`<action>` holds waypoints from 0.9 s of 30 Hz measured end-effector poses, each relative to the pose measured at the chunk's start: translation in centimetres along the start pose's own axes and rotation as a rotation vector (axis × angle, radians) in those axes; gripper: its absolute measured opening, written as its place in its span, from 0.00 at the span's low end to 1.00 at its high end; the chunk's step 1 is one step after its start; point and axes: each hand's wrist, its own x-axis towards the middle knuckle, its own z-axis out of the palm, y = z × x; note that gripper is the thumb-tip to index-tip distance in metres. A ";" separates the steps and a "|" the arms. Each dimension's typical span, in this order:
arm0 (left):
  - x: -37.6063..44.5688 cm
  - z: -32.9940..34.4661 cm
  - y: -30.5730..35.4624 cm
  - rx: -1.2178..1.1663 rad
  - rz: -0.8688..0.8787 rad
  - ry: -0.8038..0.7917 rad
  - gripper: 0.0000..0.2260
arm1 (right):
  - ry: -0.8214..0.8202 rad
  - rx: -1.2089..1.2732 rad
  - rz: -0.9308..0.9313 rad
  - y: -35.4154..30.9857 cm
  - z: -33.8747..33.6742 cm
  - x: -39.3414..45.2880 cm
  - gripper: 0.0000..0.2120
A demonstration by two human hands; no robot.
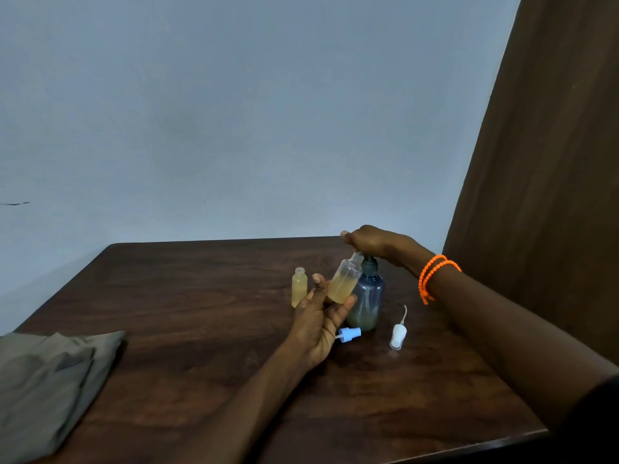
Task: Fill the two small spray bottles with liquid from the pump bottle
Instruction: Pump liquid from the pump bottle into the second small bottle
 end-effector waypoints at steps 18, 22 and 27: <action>0.0 0.1 0.1 0.036 0.002 -0.008 0.14 | 0.037 0.020 0.009 0.6 0.6 0.5 0.13; -0.3 0.3 0.2 0.016 -0.015 0.006 0.12 | 0.004 0.003 -0.011 0.0 0.1 -0.3 0.12; -0.2 0.3 0.4 0.018 -0.017 -0.001 0.12 | 0.035 0.065 -0.010 0.6 0.4 0.6 0.15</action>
